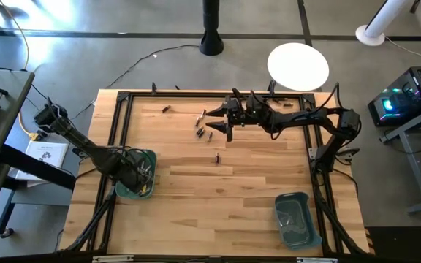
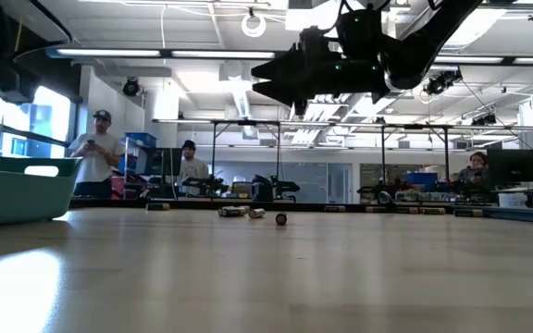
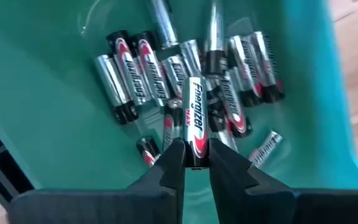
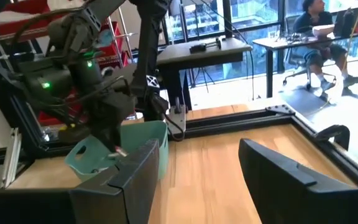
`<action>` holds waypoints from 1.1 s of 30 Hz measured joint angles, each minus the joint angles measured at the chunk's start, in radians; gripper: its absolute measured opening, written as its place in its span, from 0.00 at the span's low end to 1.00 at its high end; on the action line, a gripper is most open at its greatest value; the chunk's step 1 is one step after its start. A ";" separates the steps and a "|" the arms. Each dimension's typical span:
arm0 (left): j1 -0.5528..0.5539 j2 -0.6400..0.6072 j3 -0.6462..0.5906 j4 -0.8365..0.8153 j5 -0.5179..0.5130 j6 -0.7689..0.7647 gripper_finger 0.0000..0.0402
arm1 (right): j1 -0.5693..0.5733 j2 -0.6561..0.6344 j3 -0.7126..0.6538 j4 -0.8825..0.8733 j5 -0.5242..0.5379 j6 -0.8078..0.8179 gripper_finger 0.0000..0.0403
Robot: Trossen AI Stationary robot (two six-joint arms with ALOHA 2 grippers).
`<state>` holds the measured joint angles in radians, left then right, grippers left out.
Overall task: Sort batteries
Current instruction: Put the silver battery into the green bin, then put the black battery into the green bin
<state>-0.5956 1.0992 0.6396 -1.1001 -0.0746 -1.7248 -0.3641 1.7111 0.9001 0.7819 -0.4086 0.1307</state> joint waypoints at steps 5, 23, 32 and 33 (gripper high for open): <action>0.012 0.000 -0.005 0.009 -0.002 0.006 0.23 | 0.000 0.000 0.000 -0.038 -0.001 0.000 0.54; 0.013 -0.104 0.168 0.025 -0.532 0.259 0.37 | 0.106 0.005 0.014 -0.794 -0.040 -0.658 0.54; 0.019 -0.051 0.119 0.452 -1.137 0.698 0.36 | 0.175 0.005 0.014 -0.703 -0.032 -0.892 0.54; 0.022 -0.039 0.117 0.484 -1.161 0.722 0.36 | 0.176 0.006 0.014 -0.702 -0.038 -0.905 0.54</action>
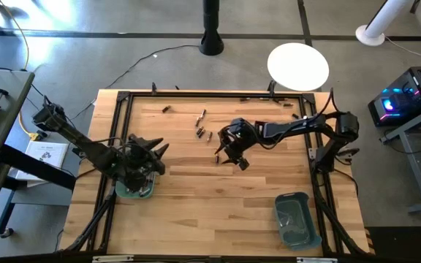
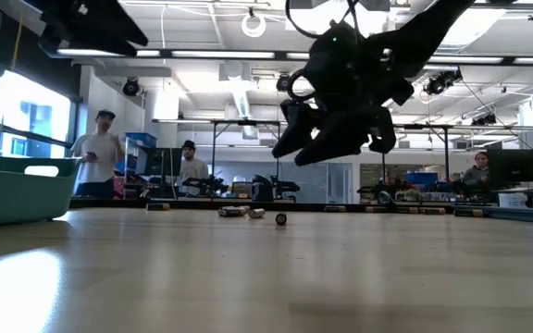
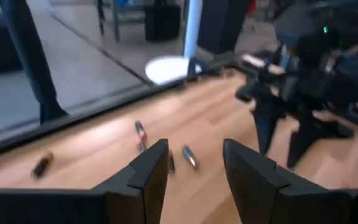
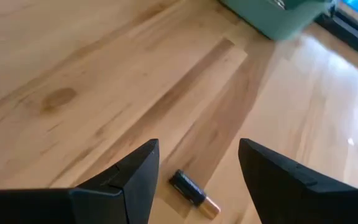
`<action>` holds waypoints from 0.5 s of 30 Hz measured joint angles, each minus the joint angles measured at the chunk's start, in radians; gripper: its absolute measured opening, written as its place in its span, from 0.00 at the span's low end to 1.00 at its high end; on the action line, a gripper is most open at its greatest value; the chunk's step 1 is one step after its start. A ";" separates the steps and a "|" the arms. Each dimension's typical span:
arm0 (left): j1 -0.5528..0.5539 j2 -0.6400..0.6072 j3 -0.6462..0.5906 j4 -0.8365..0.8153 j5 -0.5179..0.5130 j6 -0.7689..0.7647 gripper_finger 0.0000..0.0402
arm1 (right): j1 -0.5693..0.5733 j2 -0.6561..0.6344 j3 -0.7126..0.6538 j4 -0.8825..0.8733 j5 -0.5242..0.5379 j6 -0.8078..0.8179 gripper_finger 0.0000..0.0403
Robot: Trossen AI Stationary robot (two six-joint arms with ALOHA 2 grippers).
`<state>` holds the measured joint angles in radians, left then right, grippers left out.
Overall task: Sort batteries
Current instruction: Put the black battery into the green bin
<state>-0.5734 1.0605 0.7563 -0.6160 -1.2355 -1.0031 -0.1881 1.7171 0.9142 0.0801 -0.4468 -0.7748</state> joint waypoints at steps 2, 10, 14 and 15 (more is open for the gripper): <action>0.010 0.024 -0.004 0.061 -0.024 0.041 0.36 | -0.002 0.020 0.001 0.016 -0.022 -0.016 0.54; 0.055 0.124 -0.004 0.187 -0.027 0.116 0.36 | -0.022 0.154 0.040 0.095 -0.111 0.014 0.54; 0.071 0.150 -0.004 0.213 0.015 0.116 0.36 | -0.025 0.209 0.075 0.027 -0.111 0.000 0.54; 0.075 0.154 -0.004 0.220 0.020 0.116 0.36 | -0.028 0.220 0.083 0.009 -0.111 -0.011 0.54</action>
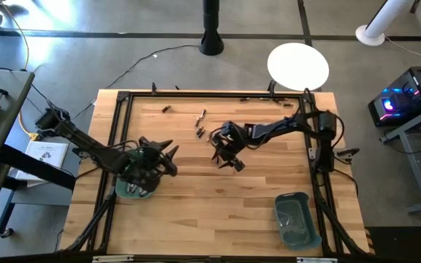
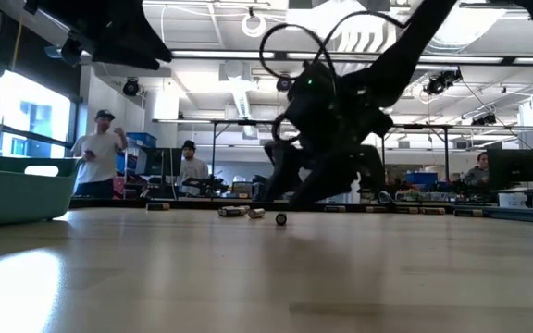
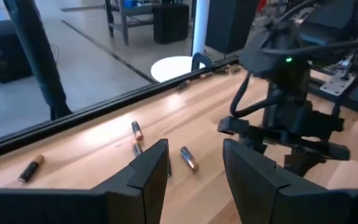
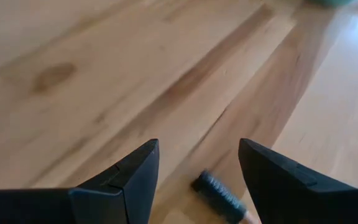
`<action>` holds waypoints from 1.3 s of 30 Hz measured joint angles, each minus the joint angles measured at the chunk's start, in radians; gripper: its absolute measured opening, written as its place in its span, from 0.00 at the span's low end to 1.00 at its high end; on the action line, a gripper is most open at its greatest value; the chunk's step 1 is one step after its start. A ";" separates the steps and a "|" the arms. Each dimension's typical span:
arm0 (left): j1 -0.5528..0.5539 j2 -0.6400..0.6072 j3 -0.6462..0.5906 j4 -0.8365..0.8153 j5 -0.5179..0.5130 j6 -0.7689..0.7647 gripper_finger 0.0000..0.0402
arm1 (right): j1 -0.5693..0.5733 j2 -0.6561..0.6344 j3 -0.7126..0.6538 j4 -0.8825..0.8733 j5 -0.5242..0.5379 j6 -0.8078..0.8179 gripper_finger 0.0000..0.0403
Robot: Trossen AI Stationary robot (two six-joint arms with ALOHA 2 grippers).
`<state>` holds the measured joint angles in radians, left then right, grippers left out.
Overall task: Sort batteries
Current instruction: Put the black battery into the green bin
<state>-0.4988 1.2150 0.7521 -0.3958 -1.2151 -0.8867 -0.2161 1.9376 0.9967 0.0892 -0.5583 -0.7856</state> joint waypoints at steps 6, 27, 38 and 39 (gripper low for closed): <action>0.008 0.002 -0.001 0.001 0.009 0.006 0.36 | -0.024 0.046 0.011 -0.030 0.025 0.003 0.53; 0.009 0.002 -0.005 -0.006 0.035 0.026 0.36 | -0.052 0.068 -0.162 0.512 0.055 0.584 0.08; 0.067 0.057 -0.226 0.638 0.215 0.263 0.43 | -0.045 0.063 -0.162 1.456 0.026 1.096 0.08; 0.084 0.073 -0.242 0.733 0.240 0.320 0.45 | -0.043 0.063 -0.150 1.474 0.020 1.122 0.08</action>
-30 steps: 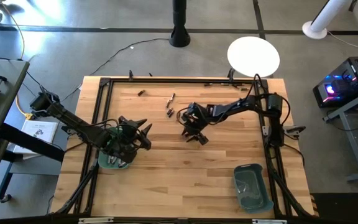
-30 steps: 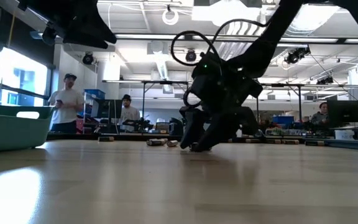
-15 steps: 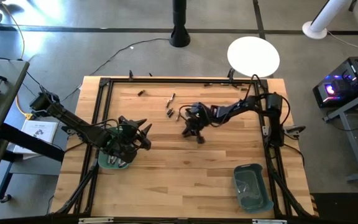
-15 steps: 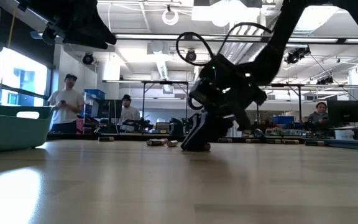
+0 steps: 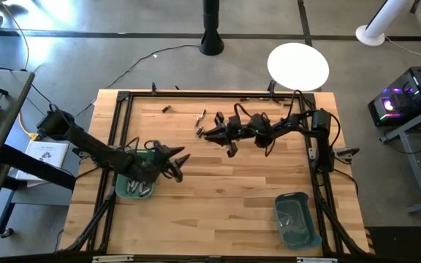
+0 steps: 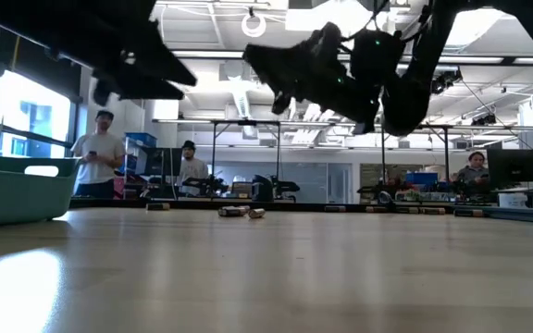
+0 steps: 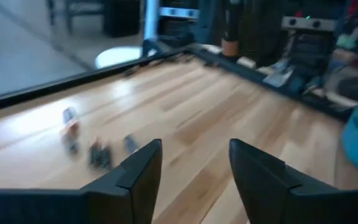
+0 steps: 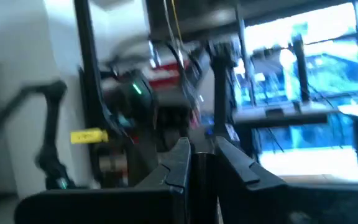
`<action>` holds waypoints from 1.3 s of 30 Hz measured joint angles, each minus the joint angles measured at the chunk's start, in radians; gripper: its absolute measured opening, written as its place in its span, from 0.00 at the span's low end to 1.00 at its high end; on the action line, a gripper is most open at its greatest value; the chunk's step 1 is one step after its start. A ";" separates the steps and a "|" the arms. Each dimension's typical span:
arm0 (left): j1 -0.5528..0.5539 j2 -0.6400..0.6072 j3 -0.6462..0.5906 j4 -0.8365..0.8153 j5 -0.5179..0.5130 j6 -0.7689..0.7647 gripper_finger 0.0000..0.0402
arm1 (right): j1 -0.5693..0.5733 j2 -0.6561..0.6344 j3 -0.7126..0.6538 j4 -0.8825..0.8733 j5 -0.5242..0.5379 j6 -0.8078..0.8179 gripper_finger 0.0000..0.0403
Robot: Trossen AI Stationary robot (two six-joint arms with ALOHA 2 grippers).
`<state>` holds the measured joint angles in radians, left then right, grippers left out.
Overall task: Sort batteries
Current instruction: Put the black battery into the green bin
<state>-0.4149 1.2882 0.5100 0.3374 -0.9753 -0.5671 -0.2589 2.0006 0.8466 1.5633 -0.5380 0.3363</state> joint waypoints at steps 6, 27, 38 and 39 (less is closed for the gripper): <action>0.123 0.108 -0.026 0.444 0.184 0.287 0.57 | 0.042 -0.009 0.091 -0.002 -0.080 0.010 0.08; 0.261 0.147 0.073 0.616 0.587 0.603 0.42 | 0.084 -0.011 0.128 0.006 -0.054 -0.049 0.08; 0.263 0.147 0.074 0.603 0.588 0.606 0.09 | 0.103 -0.010 0.128 -0.003 -0.049 -0.057 0.11; 0.263 0.147 0.074 0.596 0.588 0.605 0.09 | 0.103 -0.010 0.128 -0.011 -0.049 -0.052 0.13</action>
<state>-0.1516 1.4353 0.5842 0.9338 -0.3872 0.0383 -0.1561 1.9903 0.9745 1.5528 -0.5866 0.2843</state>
